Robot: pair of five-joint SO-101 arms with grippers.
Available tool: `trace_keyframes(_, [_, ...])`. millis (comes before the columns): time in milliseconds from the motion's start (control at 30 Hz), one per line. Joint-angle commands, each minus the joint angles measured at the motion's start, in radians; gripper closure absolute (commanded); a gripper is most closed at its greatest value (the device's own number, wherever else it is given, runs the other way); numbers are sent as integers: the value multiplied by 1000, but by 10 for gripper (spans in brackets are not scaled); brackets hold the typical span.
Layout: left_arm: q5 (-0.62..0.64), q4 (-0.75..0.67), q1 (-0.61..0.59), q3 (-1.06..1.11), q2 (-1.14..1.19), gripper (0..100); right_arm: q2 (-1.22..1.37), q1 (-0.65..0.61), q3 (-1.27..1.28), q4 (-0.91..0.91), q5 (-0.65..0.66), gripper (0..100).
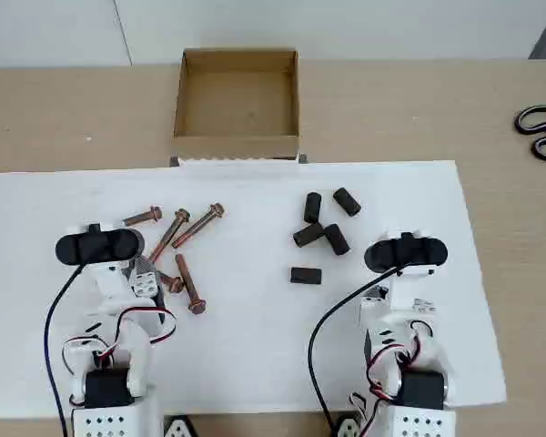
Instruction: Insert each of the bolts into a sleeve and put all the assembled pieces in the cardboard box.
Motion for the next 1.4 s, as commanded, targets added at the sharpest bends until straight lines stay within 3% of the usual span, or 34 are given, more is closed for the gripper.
trace_keyframes(0, [6, -25, -2, -7, 2, 994, -13, 8, -6, -12, 11, 995])
trace_keyframes(867, [6, -25, -2, -7, 2, 994, -13, 2, -6, -12, 11, 995])
trace_keyframes(1367, [6, -25, -2, -7, 2, 994, -13, -79, -6, -12, 8, 995])
